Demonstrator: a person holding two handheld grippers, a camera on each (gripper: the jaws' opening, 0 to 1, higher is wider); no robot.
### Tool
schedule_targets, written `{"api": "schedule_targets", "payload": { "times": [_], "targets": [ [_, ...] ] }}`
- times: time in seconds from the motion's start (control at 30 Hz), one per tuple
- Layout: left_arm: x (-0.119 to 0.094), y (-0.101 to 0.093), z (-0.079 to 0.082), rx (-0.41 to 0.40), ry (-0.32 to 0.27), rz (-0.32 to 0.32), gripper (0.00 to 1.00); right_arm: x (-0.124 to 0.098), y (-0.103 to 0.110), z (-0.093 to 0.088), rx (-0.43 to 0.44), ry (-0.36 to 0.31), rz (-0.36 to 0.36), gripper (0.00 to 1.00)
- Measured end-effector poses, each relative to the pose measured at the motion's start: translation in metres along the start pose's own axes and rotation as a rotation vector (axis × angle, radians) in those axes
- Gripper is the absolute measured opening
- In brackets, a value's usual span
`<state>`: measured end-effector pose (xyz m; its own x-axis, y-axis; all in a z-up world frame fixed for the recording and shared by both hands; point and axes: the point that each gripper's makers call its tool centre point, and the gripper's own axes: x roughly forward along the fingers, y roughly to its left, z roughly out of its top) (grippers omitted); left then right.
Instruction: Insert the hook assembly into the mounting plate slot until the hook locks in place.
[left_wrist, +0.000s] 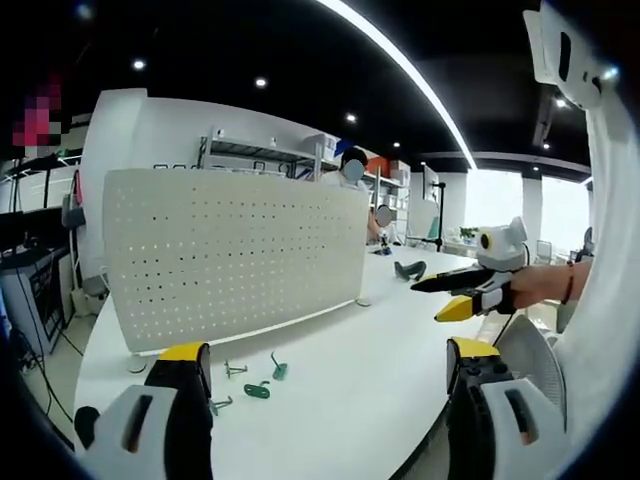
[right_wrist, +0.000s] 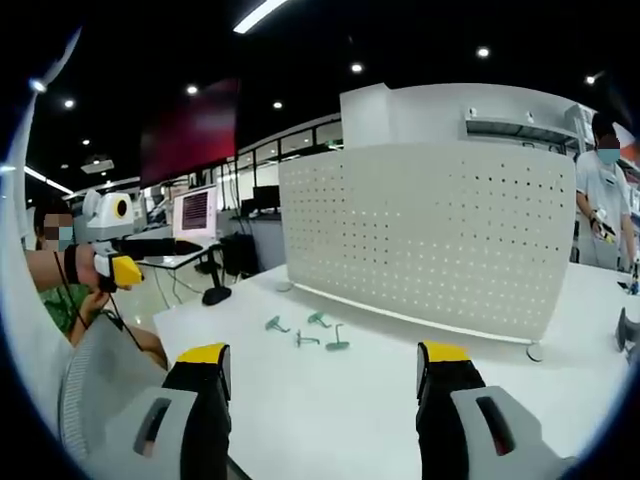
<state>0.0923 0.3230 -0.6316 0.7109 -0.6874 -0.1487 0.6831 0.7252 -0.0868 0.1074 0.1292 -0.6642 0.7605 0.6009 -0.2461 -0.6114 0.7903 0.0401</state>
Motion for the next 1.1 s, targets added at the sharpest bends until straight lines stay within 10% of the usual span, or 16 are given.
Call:
{"api": "schedule_targets", "payload": {
  "times": [1.1],
  "targets": [
    [0.006,-0.004,-0.01,-0.009,0.022,0.0,0.99,0.018,0.007,-0.002,-0.022,0.02,0.055,0.74]
  ]
}}
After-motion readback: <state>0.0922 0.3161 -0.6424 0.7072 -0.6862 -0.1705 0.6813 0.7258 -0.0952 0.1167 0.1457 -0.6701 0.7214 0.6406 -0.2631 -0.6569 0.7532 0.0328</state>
